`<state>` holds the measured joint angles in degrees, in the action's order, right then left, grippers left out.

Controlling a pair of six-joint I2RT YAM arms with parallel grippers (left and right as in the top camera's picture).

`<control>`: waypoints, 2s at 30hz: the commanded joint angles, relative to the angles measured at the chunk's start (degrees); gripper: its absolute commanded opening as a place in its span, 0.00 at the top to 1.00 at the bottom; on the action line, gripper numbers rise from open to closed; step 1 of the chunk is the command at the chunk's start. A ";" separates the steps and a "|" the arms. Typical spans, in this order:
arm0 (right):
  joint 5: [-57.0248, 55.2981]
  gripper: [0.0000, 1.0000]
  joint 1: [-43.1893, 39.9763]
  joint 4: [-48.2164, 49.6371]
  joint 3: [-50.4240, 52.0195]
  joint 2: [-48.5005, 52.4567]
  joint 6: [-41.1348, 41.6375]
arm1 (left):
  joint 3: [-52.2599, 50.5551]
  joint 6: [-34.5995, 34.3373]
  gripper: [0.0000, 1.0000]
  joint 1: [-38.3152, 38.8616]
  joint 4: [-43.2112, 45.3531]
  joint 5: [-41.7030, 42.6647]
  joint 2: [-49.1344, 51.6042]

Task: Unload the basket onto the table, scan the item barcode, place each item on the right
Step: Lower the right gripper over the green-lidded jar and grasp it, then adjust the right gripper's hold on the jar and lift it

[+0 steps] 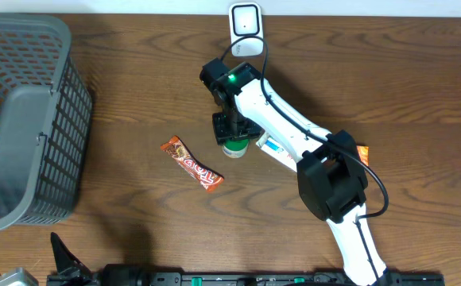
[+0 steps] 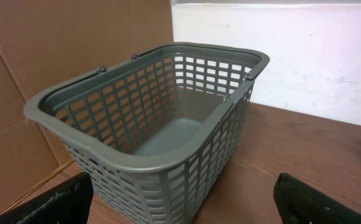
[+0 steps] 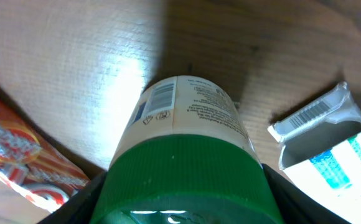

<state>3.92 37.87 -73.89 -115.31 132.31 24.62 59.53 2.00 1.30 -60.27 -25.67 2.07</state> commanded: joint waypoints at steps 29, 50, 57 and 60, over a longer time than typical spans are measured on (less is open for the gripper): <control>-6.58 0.01 5.88 -21.62 -18.78 -1.20 9.90 | -0.07 0.94 0.07 0.17 -0.37 -0.55 -0.87; 2.38 0.01 3.43 -7.28 -6.12 -1.11 92.89 | -0.07 0.94 0.07 0.20 -0.46 -0.55 -0.90; 1.81 0.01 3.37 -4.24 -1.18 -1.05 92.89 | -0.07 0.94 0.07 0.20 -0.57 -0.55 -0.90; 1.14 0.01 2.73 -0.13 2.45 -1.05 92.89 | -0.07 0.94 0.07 0.20 -0.59 -0.55 -0.90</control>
<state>6.33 41.04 -76.58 -116.01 132.16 115.48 59.53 2.00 1.30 -60.75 -25.67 2.07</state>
